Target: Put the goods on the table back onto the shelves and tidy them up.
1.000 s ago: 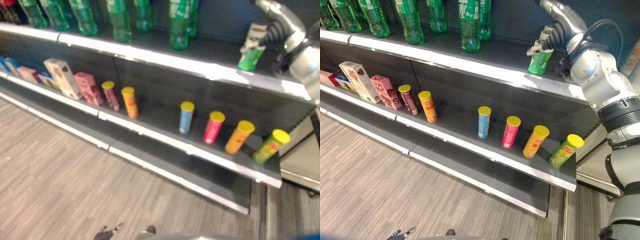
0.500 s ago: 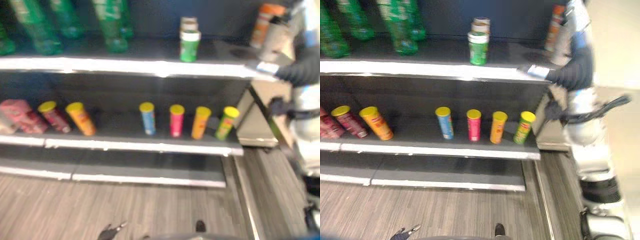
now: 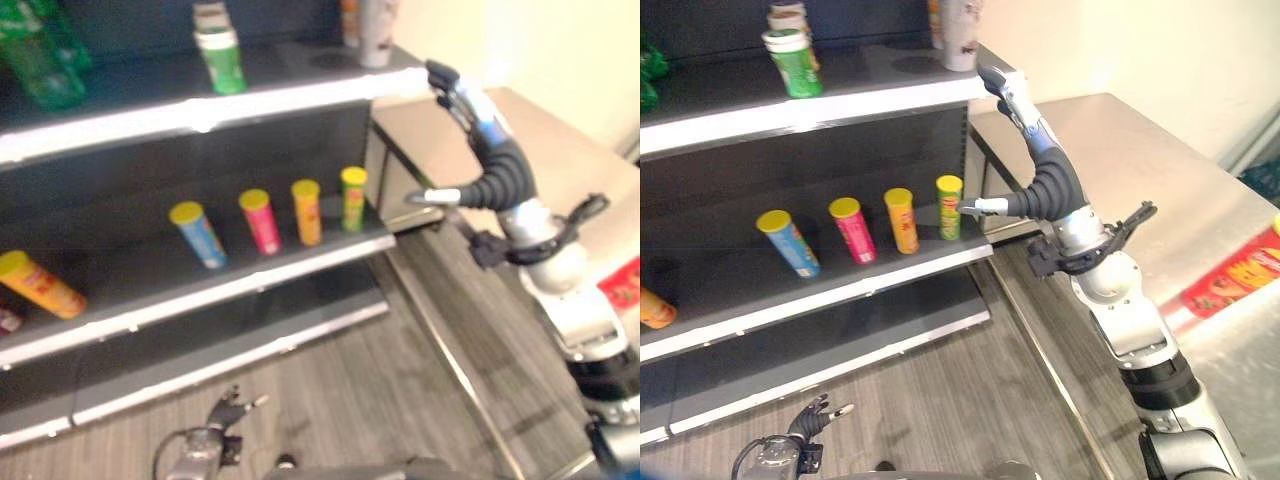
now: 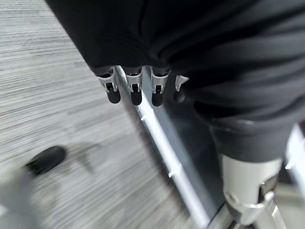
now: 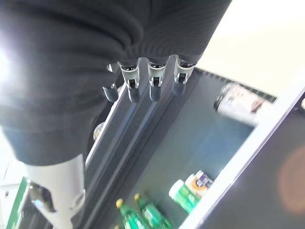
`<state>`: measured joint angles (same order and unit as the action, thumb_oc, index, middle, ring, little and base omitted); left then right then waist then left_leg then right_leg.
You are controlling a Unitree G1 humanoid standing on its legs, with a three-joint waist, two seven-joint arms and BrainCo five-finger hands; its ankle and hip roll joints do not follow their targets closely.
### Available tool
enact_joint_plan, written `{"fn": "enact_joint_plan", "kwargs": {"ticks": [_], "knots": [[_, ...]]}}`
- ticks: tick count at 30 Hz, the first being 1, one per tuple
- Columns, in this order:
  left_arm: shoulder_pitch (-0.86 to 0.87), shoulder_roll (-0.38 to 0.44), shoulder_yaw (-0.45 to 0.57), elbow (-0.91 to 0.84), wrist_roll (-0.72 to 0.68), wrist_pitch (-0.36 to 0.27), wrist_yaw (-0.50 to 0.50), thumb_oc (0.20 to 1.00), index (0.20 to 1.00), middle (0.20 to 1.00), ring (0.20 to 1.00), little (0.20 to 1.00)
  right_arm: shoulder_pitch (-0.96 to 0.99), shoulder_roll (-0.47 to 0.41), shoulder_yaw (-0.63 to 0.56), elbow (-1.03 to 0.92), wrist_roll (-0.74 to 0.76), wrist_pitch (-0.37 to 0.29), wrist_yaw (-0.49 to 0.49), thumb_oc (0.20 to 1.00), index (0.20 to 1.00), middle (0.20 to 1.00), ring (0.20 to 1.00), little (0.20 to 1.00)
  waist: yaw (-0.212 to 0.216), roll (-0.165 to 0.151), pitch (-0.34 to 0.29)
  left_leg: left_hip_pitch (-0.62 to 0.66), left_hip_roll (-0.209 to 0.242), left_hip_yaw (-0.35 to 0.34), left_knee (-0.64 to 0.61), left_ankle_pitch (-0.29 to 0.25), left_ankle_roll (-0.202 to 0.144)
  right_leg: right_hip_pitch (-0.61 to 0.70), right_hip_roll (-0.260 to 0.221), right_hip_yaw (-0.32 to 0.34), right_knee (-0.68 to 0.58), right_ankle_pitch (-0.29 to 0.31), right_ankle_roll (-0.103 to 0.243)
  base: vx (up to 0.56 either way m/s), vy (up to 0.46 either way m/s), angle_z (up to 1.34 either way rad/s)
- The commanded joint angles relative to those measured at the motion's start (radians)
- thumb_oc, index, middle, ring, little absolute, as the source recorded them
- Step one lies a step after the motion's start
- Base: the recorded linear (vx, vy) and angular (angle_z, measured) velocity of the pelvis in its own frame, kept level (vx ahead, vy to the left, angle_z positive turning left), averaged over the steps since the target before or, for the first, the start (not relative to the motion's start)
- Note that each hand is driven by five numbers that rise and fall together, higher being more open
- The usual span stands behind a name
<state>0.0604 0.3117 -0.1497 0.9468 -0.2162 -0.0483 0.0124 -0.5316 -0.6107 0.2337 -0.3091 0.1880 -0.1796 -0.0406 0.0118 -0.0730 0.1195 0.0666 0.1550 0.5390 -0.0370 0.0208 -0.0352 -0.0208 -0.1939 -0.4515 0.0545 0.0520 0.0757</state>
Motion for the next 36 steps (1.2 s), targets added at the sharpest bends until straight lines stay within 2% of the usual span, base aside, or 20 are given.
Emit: {"fn": "enact_joint_plan", "kwargs": {"ticks": [1, 2, 3, 4, 7, 8, 9, 11, 12, 13, 14, 18, 23, 25, 27, 28, 30, 34, 35, 36], "knots": [[-0.016, 0.006, 0.016, 0.026, 0.004, -0.022, 0.000, 1.000, 1.000, 1.000, 1.000, 1.000, -0.067, 0.003, -0.081, 0.057, 0.142, -0.020, -0.037, 1.000, 1.000, 1.000, 1.000, 1.000, 0.054, -0.032, -0.080, -0.013, -0.044, 0.030, -0.008, -0.053, -0.005, 0.160, -0.103, -0.059, 0.024, -0.026, 0.131, -0.07, -0.182, -1.22], [-0.016, 0.002, 0.019, 0.038, 0.007, -0.024, 0.001, 1.000, 1.000, 1.000, 1.000, 1.000, -0.075, -0.015, -0.093, 0.064, 0.161, -0.019, -0.042, 1.000, 1.000, 1.000, 1.000, 1.000, 0.054, -0.033, -0.082, -0.015, -0.034, 0.028, -0.003, -0.047, -0.014, 0.167, -0.084, -0.053, -0.007, -0.051, 0.120, -0.10, -0.277, -1.21], [-0.011, -0.001, 0.017, 0.048, 0.015, -0.023, -0.003, 1.000, 1.000, 1.000, 1.000, 1.000, -0.094, -0.077, -0.132, 0.081, 0.190, -0.019, -0.058, 1.000, 1.000, 1.000, 1.000, 1.000, 0.048, -0.045, -0.082, -0.030, -0.010, 0.021, 0.019, -0.030, -0.034, 0.184, -0.037, -0.033, -0.057, -0.083, 0.104, -0.07, -0.217, -0.51], [-0.013, -0.001, 0.016, 0.049, 0.015, -0.023, -0.004, 1.000, 1.000, 1.000, 1.000, 1.000, -0.095, -0.080, -0.133, 0.083, 0.192, -0.020, -0.057, 1.000, 1.000, 1.000, 1.000, 1.000, 0.049, -0.044, -0.081, -0.032, -0.006, 0.020, 0.023, -0.030, -0.037, 0.185, -0.034, -0.034, -0.060, -0.083, 0.102, -0.07, -0.259, -0.17], [-0.009, 0.007, 0.022, 0.048, -0.003, -0.024, -0.005, 1.000, 1.000, 1.000, 1.000, 1.000, -0.165, -0.180, -0.157, 0.103, 0.261, -0.042, -0.086, 1.000, 1.000, 1.000, 1.000, 1.000, 0.049, -0.070, -0.061, -0.079, 0.039, -0.019, 0.114, -0.027, -0.067, 0.195, 0.013, -0.003, -0.109, -0.100, 0.074, -0.08, -0.201, 0.03], [-0.012, 0.010, 0.025, 0.051, -0.013, -0.025, 0.000, 1.000, 1.000, 1.000, 1.000, 1.000, -0.196, -0.203, -0.148, 0.112, 0.266, -0.047, -0.094, 1.000, 1.000, 1.000, 1.000, 1.000, 0.060, -0.077, -0.046, -0.103, 0.040, -0.082, 0.160, -0.040, -0.080, 0.192, 0.022, 0.012, -0.119, -0.103, 0.067, -0.12, -0.168, -0.04], [-0.013, 0.004, 0.024, 0.052, -0.023, -0.032, 0.006, 1.000, 1.000, 1.000, 1.000, 1.000, -0.229, -0.228, -0.130, 0.126, 0.263, -0.056, -0.099, 1.000, 1.000, 1.000, 1.000, 1.000, 0.072, -0.077, -0.031, -0.123, 0.020, -0.185, 0.187, -0.065, -0.088, 0.190, 0.028, 0.027, -0.125, -0.102, 0.064, -0.17, -0.077, -0.14], [-0.012, -0.010, 0.016, 0.057, -0.043, -0.037, 0.012, 1.000, 1.000, 1.000, 1.000, 1.000, -0.245, -0.255, -0.147, 0.140, 0.274, -0.068, -0.123, 1.000, 1.000, 1.000, 1.000, 1.000, 0.082, -0.072, -0.023, -0.125, -0.039, -0.356, 0.143, -0.079, -0.080, 0.171, 0.024, 0.054, -0.128, -0.081, 0.063, -0.10, 0.005, -0.74], [-0.012, -0.010, 0.016, 0.057, -0.043, -0.037, 0.012, 1.000, 1.000, 1.000, 1.000, 1.000, -0.245, -0.255, -0.147, 0.140, 0.274, -0.068, -0.123, 1.000, 1.000, 1.000, 1.000, 1.000, 0.081, -0.072, -0.023, -0.124, -0.039, -0.356, 0.143, -0.079, -0.080, 0.172, 0.024, 0.053, -0.128, -0.081, 0.063, 0.02, 0.085, -0.92], [-0.014, -0.021, 0.004, 0.045, -0.048, -0.044, 0.014, 1.000, 1.000, 1.000, 1.000, 1.000, -0.222, -0.280, -0.200, 0.146, 0.248, -0.073, -0.153, 1.000, 1.000, 1.000, 1.000, 1.000, 0.072, -0.059, -0.033, -0.122, -0.093, -0.472, 0.102, -0.087, -0.066, 0.149, 0.023, 0.101, -0.115, -0.068, 0.069, 0.05, 0.103, -0.49], [-0.009, -0.027, 0.004, 0.041, -0.050, -0.042, 0.010, 1.000, 1.000, 1.000, 1.000, 1.000, -0.197, -0.278, -0.230, 0.136, 0.241, -0.076, -0.156, 1.000, 1.000, 1.000, 1.000, 1.000, 0.063, -0.049, -0.040, -0.106, -0.104, -0.497, 0.077, -0.097, -0.058, 0.144, 0.025, 0.120, -0.110, -0.066, 0.070, 0.07, 0.155, -0.44], [0.012, -0.032, 0.020, 0.052, -0.026, -0.040, 0.002, 1.000, 1.000, 1.000, 1.000, 1.000, -0.055, -0.241, -0.343, 0.116, 0.194, -0.072, -0.172, 1.000, 1.000, 1.000, 1.000, 1.000, 0.035, -0.018, -0.067, -0.054, -0.131, -0.453, 0.009, -0.085, -0.028, 0.093, -0.003, 0.172, -0.048, -0.054, 0.094, 0.07, 0.180, -0.64], [0.013, -0.006, 0.044, 0.040, 0.012, -0.043, -0.012, 1.000, 1.000, 1.000, 1.000, 1.000, 0.138, -0.231, -0.499, 0.110, 0.152, -0.067, -0.177, 1.000, 1.000, 1.000, 1.000, 1.000, -0.010, 0.022, -0.021, 0.019, -0.146, -0.412, -0.042, -0.075, 0.018, -0.035, -0.042, 0.238, 0.257, -0.007, 0.125, 0.05, 0.166, -0.54], [0.010, 0.004, 0.054, 0.035, 0.025, -0.046, -0.014, 1.000, 1.000, 1.000, 1.000, 1.000, 0.194, -0.232, -0.542, 0.124, 0.143, -0.067, -0.176, 1.000, 1.000, 1.000, 1.000, 1.000, -0.026, 0.034, -0.013, 0.037, -0.142, -0.418, -0.049, -0.082, 0.020, -0.075, -0.048, 0.267, 0.307, -0.007, 0.121, 0.08, 0.044, -0.17], [0.003, 0.014, 0.061, 0.025, 0.026, -0.052, -0.012, 1.000, 1.000, 1.000, 1.000, 1.000, 0.259, -0.242, -0.596, 0.149, 0.135, -0.067, -0.181, 1.000, 1.000, 1.000, 1.000, 1.000, -0.031, 0.035, -0.015, 0.037, -0.139, -0.429, -0.050, -0.091, 0.011, -0.088, -0.062, 0.296, 0.252, -0.016, 0.116, 0.12, -0.070, 0.12], [-0.002, 0.020, 0.060, 0.013, 0.028, -0.056, -0.015, 1.000, 1.000, 1.000, 1.000, 1.000, 0.296, -0.252, -0.634, 0.167, 0.130, -0.059, -0.184, 1.000, 1.000, 1.000, 1.000, 1.000, -0.042, 0.033, -0.016, 0.029, -0.140, -0.446, -0.050, -0.093, 0.001, -0.080, -0.067, 0.325, 0.139, -0.017, 0.118, 0.11, -0.120, 0.25], [-0.008, 0.023, 0.060, 0.008, 0.031, -0.057, -0.015, 1.000, 1.000, 1.000, 1.000, 1.000, 0.325, -0.261, -0.660, 0.193, 0.123, -0.056, -0.191, 1.000, 1.000, 1.000, 1.000, 1.000, -0.054, 0.030, -0.016, 0.032, -0.141, -0.467, -0.050, -0.103, -0.006, -0.084, -0.061, 0.367, 0.021, 0.009, 0.128, 0.12, -0.125, 0.34], [-0.009, 0.029, 0.068, 0.021, 0.041, -0.055, -0.009, 1.000, 1.000, 1.000, 1.000, 1.000, 0.369, -0.272, -0.680, 0.233, 0.082, -0.046, -0.207, 1.000, 1.000, 1.000, 1.000, 1.000, -0.072, 0.022, -0.016, 0.047, -0.132, -0.497, -0.050, -0.119, -0.017, -0.120, -0.049, 0.434, -0.056, 0.072, 0.148, 0.11, -0.129, 0.43], [-0.009, 0.029, 0.068, 0.021, 0.042, -0.055, -0.008, 1.000, 1.000, 1.000, 1.000, 1.000, 0.368, -0.273, -0.679, 0.234, 0.081, -0.048, -0.208, 1.000, 1.000, 1.000, 1.000, 1.000, -0.072, 0.023, -0.016, 0.046, -0.131, -0.497, -0.050, -0.119, -0.017, -0.119, -0.049, 0.433, -0.057, 0.072, 0.148, 0.14, -0.135, 0.41], [-0.002, 0.030, 0.072, 0.017, 0.043, -0.059, -0.020, 1.000, 1.000, 1.000, 1.000, 1.000, 0.409, -0.280, -0.703, 0.239, 0.069, -0.029, -0.188, 1.000, 1.000, 1.000, 1.000, 1.000, -0.072, 0.006, -0.023, 0.059, -0.134, -0.511, -0.050, -0.128, -0.028, -0.092, -0.051, 0.439, -0.079, 0.058, 0.147, 0.15, -0.186, 0.31]]}}
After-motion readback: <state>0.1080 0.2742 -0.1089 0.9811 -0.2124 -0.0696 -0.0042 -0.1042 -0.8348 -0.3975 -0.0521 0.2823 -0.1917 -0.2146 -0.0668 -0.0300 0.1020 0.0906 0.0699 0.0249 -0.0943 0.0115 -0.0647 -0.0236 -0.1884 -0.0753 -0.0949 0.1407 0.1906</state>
